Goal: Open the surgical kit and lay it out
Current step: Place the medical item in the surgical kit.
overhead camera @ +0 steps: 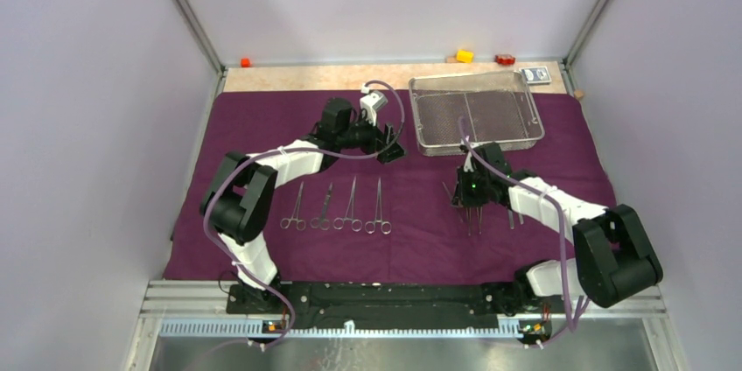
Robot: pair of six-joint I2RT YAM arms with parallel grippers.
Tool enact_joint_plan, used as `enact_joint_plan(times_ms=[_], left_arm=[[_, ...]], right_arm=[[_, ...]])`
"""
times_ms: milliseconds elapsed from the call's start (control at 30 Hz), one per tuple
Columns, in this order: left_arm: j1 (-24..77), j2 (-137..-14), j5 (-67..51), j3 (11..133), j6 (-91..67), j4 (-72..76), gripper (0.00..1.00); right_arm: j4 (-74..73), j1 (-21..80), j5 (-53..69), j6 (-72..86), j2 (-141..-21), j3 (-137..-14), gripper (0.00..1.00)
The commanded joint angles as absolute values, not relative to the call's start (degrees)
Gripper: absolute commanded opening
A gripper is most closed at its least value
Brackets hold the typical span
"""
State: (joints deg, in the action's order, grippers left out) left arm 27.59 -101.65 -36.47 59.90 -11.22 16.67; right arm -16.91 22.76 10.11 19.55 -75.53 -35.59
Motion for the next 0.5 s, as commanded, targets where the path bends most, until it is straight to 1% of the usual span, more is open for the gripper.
enact_joint_plan(times_ms=[0, 67, 233, 333, 400, 467], left_arm=[[28.0, -100.6, -36.1, 61.8, -10.8, 18.1, 0.99], [28.0, -100.5, -36.0, 61.9, -10.7, 18.0, 0.99], [28.1, -100.5, -35.6, 62.2, -10.3, 17.7, 0.99], [28.1, -100.5, -35.2, 62.3, -10.0, 17.3, 0.99], [28.1, -100.5, -35.2, 62.3, -9.9, 17.4, 0.99], [28.1, -100.4, -35.1, 62.3, -9.8, 17.3, 0.99]], right_arm=[[-14.9, 23.4, 9.7, 18.9, -75.7, -35.3, 0.0], [-14.8, 23.4, 9.9, 18.8, -75.8, -35.2, 0.01], [-14.7, 23.7, 10.9, 18.7, -75.8, -35.1, 0.11], [-14.7, 23.9, 11.2, 18.6, -75.7, -35.1, 0.14], [-14.9, 24.0, 11.2, 18.5, -75.6, -35.1, 0.2], [-14.8, 24.0, 11.3, 18.5, -75.6, -35.1, 0.23]])
